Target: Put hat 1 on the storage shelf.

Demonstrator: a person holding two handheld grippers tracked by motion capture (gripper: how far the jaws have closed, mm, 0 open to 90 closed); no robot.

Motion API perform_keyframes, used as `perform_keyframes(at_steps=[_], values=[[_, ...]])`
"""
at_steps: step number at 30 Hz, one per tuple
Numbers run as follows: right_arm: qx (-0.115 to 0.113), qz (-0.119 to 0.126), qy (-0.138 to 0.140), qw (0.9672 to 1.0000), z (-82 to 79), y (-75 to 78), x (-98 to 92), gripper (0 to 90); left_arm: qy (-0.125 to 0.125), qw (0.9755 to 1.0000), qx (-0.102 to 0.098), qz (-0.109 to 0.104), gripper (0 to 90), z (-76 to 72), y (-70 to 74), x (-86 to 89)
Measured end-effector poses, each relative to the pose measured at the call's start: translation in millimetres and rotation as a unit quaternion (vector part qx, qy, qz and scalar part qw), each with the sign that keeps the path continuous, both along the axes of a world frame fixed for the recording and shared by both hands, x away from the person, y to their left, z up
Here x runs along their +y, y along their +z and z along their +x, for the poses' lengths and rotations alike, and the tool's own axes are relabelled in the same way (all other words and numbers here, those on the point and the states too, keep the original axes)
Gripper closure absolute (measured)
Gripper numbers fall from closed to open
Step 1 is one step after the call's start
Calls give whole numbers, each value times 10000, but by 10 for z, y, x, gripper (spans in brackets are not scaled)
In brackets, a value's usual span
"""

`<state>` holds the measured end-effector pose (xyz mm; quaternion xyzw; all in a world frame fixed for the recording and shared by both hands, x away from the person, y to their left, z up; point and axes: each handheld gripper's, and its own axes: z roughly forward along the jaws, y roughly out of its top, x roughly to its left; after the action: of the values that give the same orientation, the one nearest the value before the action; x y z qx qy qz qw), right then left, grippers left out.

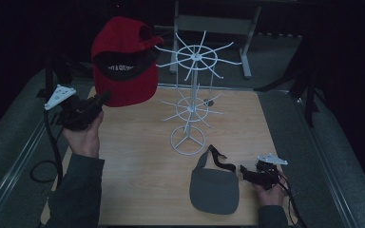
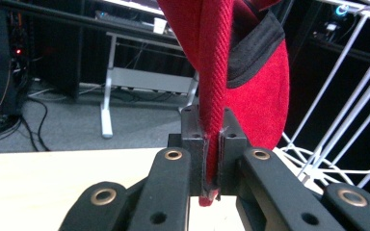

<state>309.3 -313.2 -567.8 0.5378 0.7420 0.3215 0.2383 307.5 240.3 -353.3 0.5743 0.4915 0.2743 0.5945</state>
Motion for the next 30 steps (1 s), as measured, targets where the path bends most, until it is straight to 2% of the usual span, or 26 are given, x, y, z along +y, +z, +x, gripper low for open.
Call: perform_keyframes(at_steps=[17, 24, 25, 28, 30], values=[[0, 0, 0, 10000, 0, 0, 0, 184, -169, 9996, -223, -35, 863, -228, 93, 13], [9, 2, -1, 10000, -1, 0, 0, 183, -207, 9993, -315, 49, 862, -318, 106, -30], [9, 2, -1, 10000, -1, 1, 0, 183, -221, 9991, -334, 108, 862, -358, 74, -65], [9, 1, 0, 10000, -1, 1, 0, 183, -243, 9992, -282, 107, 862, -388, -9, -100], [1, -5, 5, 10000, 0, 0, -1, 183, -243, 9992, -282, 107, 862, -388, -9, -100]])
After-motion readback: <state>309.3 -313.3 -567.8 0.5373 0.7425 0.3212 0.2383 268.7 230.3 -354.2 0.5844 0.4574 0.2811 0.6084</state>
